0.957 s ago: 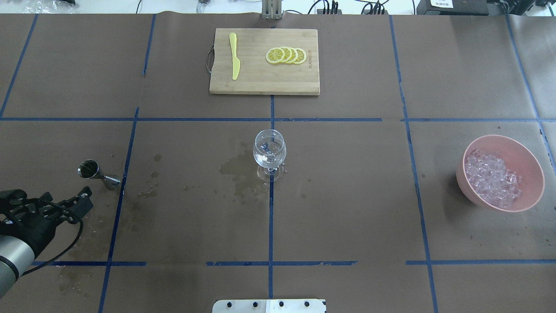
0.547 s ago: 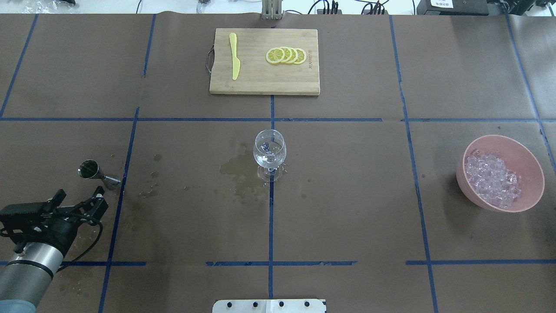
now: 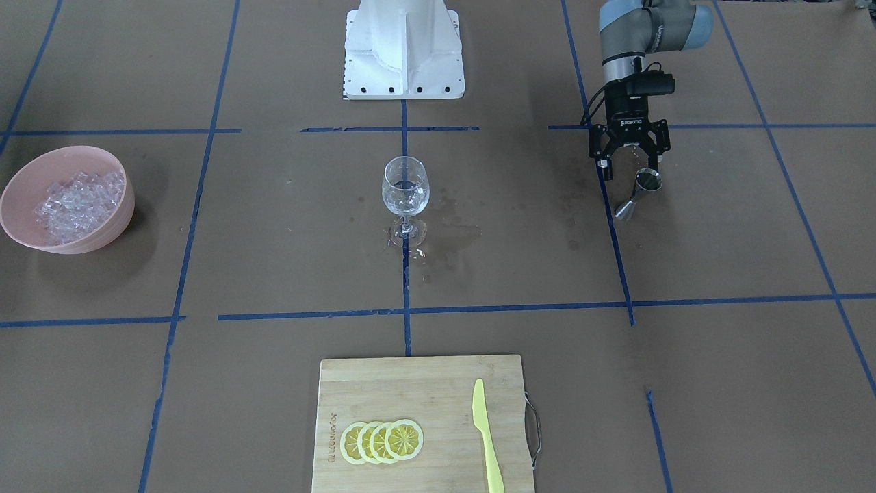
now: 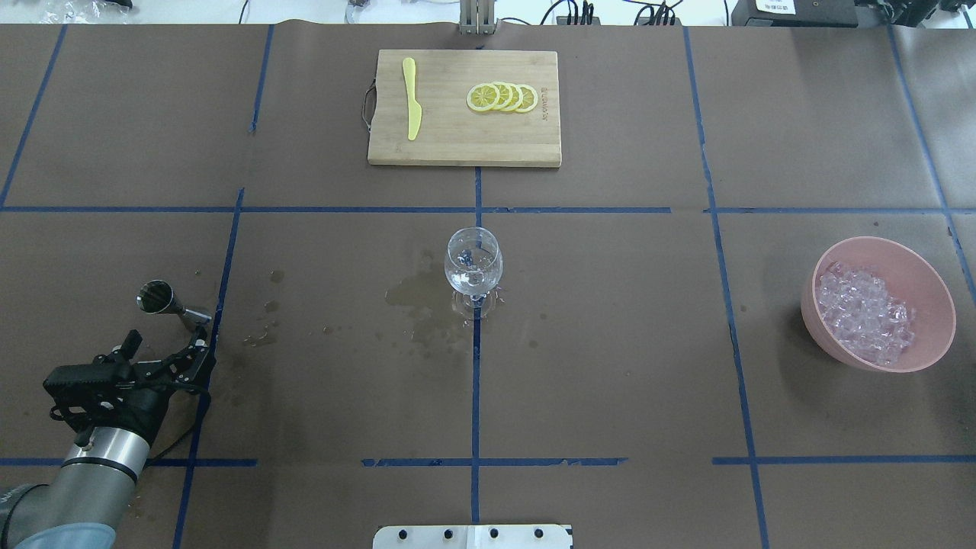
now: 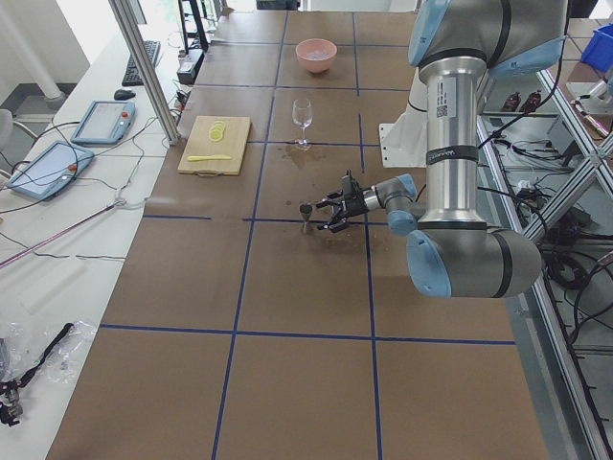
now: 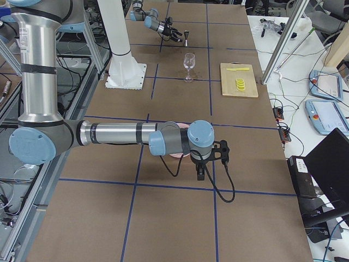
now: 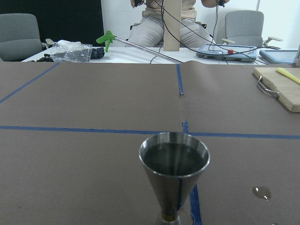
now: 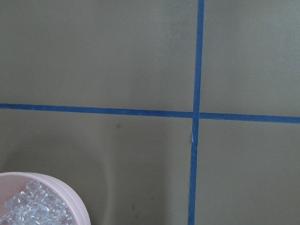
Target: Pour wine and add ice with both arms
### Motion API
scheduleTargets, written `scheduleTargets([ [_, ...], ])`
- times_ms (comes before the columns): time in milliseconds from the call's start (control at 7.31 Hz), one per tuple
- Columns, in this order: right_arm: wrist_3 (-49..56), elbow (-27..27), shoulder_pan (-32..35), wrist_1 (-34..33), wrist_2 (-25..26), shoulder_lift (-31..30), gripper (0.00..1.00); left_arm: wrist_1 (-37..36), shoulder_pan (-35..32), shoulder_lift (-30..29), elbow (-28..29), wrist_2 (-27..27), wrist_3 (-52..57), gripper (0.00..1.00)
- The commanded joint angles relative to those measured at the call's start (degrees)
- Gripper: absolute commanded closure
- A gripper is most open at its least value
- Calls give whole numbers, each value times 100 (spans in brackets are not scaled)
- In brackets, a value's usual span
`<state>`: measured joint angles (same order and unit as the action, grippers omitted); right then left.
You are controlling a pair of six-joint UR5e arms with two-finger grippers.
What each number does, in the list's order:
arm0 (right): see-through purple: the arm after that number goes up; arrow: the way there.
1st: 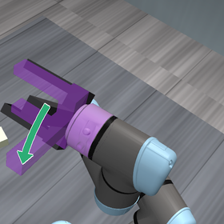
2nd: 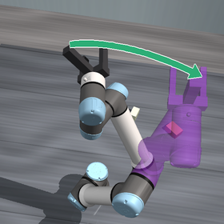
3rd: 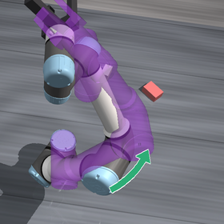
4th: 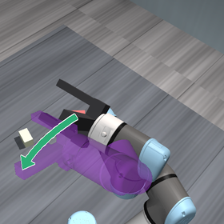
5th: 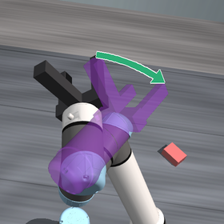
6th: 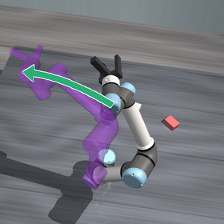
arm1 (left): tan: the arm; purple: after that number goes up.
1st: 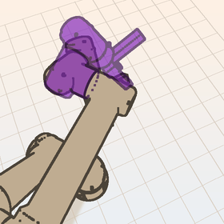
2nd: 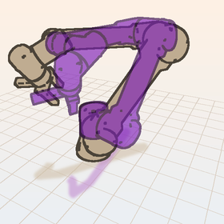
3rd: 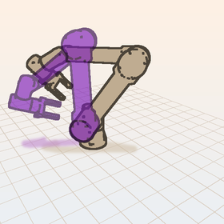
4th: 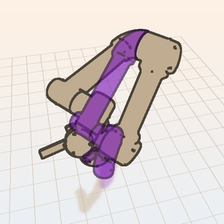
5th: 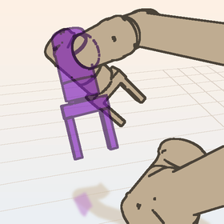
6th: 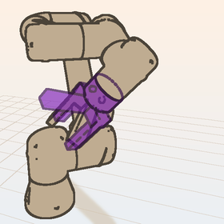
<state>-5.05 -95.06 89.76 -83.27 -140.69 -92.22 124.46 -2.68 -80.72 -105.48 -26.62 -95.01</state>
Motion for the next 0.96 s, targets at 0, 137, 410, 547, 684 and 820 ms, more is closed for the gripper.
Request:
scheduleTargets([
  [0,-127,5,-20,12,7,63,0,0,-57,-215,168,201,0,10],
  [137,-136,5,-20,12,7,64,0,0,-110,-216,168,201,17,10],
  [410,-136,-4,-20,21,7,64,0,0,-285,-225,168,201,35,11],
  [547,-145,-4,-20,21,7,64,0,0,-347,-225,168,201,44,11],
  [684,-145,-21,-20,21,7,55,0,0,-382,-243,194,201,53,11],
  [820,-145,-21,-20,21,7,46,0,8,-391,-338,273,192,70,11],
])
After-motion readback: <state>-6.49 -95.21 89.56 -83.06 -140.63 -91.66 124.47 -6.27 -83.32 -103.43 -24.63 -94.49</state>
